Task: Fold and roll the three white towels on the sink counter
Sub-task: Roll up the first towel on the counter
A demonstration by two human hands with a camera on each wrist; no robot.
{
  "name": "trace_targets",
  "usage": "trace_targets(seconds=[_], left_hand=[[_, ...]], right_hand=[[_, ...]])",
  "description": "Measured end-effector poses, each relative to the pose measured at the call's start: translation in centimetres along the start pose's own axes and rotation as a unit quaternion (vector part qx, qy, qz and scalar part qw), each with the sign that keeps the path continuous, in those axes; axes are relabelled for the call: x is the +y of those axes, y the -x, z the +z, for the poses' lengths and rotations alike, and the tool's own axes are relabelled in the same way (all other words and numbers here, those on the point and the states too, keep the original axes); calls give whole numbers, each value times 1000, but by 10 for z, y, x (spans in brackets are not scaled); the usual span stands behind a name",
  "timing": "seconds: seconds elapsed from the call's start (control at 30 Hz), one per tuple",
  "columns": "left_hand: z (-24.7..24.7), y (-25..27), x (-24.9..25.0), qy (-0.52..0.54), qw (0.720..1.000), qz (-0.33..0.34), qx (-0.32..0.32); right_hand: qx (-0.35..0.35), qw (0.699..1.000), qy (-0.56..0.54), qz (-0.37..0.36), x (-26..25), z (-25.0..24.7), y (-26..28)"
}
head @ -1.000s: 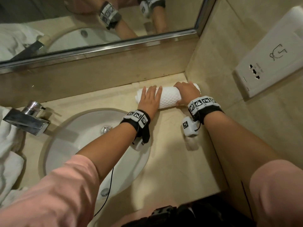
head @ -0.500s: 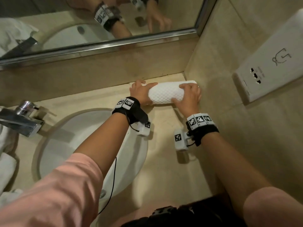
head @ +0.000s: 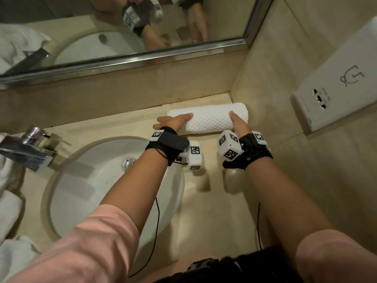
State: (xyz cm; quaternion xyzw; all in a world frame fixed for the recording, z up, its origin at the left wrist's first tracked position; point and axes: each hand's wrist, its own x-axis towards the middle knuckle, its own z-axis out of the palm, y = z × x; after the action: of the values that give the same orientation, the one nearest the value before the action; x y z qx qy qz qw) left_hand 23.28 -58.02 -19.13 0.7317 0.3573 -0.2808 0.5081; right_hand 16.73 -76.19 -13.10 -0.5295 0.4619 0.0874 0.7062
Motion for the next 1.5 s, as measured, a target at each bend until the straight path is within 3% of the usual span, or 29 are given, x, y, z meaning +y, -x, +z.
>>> trace_targets(seconds=[0.1, 0.2, 0.33, 0.53, 0.73, 1.0, 1.1, 1.23, 1.33, 1.5], left_hand=[[15, -66, -31, 103, 993, -33, -46], [0, 6, -14, 150, 979, -32, -135], [-6, 26, 2, 204, 963, -5, -178], [-6, 25, 8, 232, 965, -32, -122], [-5, 10, 27, 276, 959, 0, -61], [4, -21, 34, 228, 972, -6, -52], [9, -53, 28, 139, 989, 25, -33], [3, -15, 42, 28, 998, 25, 51], [8, -13, 41, 49, 996, 31, 64], [1, -11, 37, 105, 991, 37, 68]], right_hand=[[-50, 997, -20, 58, -1, -6, -15], [-58, 997, -14, 58, -2, -6, -15], [-45, 998, 6, 48, -6, 0, -19], [-61, 997, 2, 43, -23, 14, -19], [-67, 997, 17, 32, -41, 31, -25], [-26, 995, 87, 46, -51, 34, -33], [-25, 994, 96, 45, -49, 28, -33], [-23, 997, 68, 39, -40, 32, -51], [8, 998, 50, 23, -39, 35, -50], [-9, 1000, -11, -11, -38, 35, -40]])
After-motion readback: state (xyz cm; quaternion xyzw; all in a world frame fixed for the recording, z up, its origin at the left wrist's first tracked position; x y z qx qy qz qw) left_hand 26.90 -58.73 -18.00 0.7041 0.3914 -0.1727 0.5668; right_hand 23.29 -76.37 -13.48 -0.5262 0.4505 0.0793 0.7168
